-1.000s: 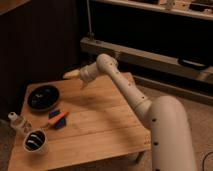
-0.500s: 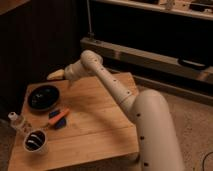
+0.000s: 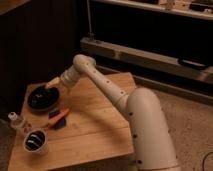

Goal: Pick up the ceramic bowl

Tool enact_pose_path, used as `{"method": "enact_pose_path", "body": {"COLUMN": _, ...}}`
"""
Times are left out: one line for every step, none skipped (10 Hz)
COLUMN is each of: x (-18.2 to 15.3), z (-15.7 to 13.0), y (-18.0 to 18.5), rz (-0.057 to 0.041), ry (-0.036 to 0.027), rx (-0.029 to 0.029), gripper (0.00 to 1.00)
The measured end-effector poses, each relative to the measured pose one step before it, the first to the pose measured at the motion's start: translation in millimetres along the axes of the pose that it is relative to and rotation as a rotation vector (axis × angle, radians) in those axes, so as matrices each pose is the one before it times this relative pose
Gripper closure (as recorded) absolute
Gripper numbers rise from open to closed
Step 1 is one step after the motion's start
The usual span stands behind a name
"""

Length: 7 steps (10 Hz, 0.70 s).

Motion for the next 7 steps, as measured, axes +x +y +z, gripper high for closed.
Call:
{"method": "enact_pose_path", "body": {"x": -1.95, "z": 3.42, "y": 3.05, "rz": 0.00086, "ry": -0.00846, "rx": -0.00853, "gripper": 0.2}}
{"method": "enact_pose_path", "body": {"x": -1.67, "z": 3.83, "y": 1.56, "rz": 0.00087, "ry": -0.00674, "rx": -0.00365, "gripper": 0.2}}
{"method": "enact_pose_path", "body": {"x": -1.18, "z": 3.22, "y": 0.12, "rz": -0.00065, "ry": -0.00458, "rx": -0.0016, "gripper": 0.2}}
{"method": "enact_pose_path", "body": {"x": -2.02, "z": 5.22, "y": -1.26, "rz": -0.00139, "ry": -0.00755, "rx": -0.00247, "gripper": 0.2}}
{"method": "enact_pose_path", "body": {"x": -1.41, "z": 4.17, "y": 0.29, "rz": -0.00015, "ry": -0.00564, "rx": -0.00436, "gripper": 0.2}}
{"method": "enact_pose_path", "body": {"x": -1.07, "z": 4.71, "y": -0.56, "rz": 0.00139, "ry": -0.00693, "rx": -0.00231, "gripper": 0.2}}
{"method": "enact_pose_path", "body": {"x": -1.36, "z": 6.18, "y": 0.06, "rz": 0.00308, "ry": -0.00924, "rx": -0.00277, "gripper": 0.2}}
